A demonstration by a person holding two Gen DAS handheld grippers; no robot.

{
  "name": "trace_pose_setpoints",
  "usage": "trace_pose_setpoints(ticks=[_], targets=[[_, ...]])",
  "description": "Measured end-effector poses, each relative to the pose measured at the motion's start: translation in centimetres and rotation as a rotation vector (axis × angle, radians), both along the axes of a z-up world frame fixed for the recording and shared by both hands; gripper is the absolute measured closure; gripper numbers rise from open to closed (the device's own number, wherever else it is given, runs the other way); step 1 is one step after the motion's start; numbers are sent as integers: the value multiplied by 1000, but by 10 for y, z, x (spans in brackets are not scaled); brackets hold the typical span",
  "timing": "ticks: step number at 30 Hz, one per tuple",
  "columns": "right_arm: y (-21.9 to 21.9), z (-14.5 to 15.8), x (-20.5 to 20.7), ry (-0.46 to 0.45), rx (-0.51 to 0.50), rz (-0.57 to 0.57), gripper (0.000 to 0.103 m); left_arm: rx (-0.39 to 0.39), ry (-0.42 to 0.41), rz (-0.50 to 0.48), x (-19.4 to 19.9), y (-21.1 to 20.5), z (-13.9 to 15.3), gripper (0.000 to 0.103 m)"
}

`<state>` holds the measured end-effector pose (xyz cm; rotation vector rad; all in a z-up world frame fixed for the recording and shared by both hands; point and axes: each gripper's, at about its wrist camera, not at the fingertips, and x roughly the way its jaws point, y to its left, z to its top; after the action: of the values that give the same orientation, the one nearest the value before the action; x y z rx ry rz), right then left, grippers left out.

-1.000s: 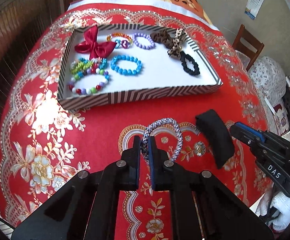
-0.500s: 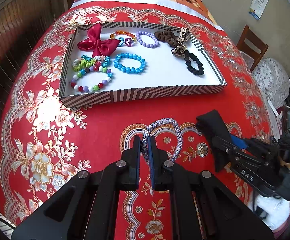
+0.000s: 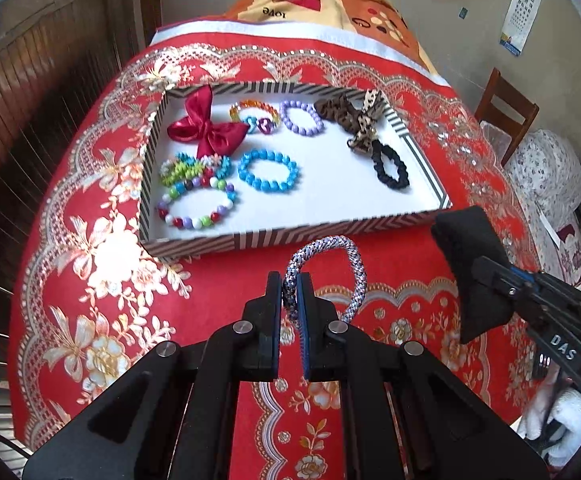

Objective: Organize jewelry
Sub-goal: 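Carry the pouch and silver bracelet into the tray and release both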

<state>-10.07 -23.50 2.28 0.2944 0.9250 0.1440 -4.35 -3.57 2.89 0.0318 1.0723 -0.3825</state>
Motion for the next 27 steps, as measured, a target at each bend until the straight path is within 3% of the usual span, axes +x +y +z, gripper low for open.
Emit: trace_pose_setpoints(ticks=[15, 27], targets=[[7, 28, 26, -47, 7, 53, 95, 16, -52, 29, 25, 2, 18, 97], [8, 27, 75, -26, -26, 124, 95, -15, 26, 120, 65, 10, 1, 97]])
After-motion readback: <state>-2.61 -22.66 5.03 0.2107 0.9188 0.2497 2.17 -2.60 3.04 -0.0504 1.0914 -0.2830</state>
